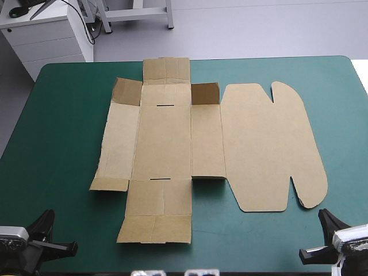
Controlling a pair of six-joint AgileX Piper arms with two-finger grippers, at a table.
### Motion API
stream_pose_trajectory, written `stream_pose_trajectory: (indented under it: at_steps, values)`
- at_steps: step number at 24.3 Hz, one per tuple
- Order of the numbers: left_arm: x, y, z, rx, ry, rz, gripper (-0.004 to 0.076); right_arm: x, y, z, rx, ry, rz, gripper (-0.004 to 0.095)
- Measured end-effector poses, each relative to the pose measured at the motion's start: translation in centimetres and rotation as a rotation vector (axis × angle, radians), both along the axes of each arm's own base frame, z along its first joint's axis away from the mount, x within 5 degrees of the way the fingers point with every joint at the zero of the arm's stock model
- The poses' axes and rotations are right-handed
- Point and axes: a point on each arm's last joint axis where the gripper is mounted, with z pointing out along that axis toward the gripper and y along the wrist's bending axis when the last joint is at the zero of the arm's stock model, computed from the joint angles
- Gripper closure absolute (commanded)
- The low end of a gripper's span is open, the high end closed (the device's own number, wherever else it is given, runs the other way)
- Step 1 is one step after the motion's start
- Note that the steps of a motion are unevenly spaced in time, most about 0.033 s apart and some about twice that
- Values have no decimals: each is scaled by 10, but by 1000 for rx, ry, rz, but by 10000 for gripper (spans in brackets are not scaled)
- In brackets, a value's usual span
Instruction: Fold the box
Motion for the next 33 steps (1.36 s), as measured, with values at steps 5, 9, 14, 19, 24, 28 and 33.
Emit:
stream_pose_trajectory:
  at_steps: [5, 9, 14, 19, 24, 28, 33]
  values:
    - [0, 0, 0, 0, 0, 0, 731, 0, 0, 0, 0, 0, 0, 922]
    - [0, 0, 1, 0, -6, 0, 731, 0, 0, 0, 0, 0, 0, 922]
    - [1, 0, 3, -2, -38, -3, 731, 0, 0, 0, 0, 0, 0, 922]
    - [21, -2, 2, 10, 81, -3, 731, 0, 0, 0, 0, 0, 0, 922]
    - [51, -6, 20, 21, 130, -7, 731, 0, 0, 0, 0, 0, 0, 922]
    - [76, -8, 32, 27, 183, -10, 731, 0, 0, 0, 0, 0, 0, 922]
    - [111, -12, 51, 33, 248, -11, 727, 0, 0, 0, 0, 0, 0, 922]
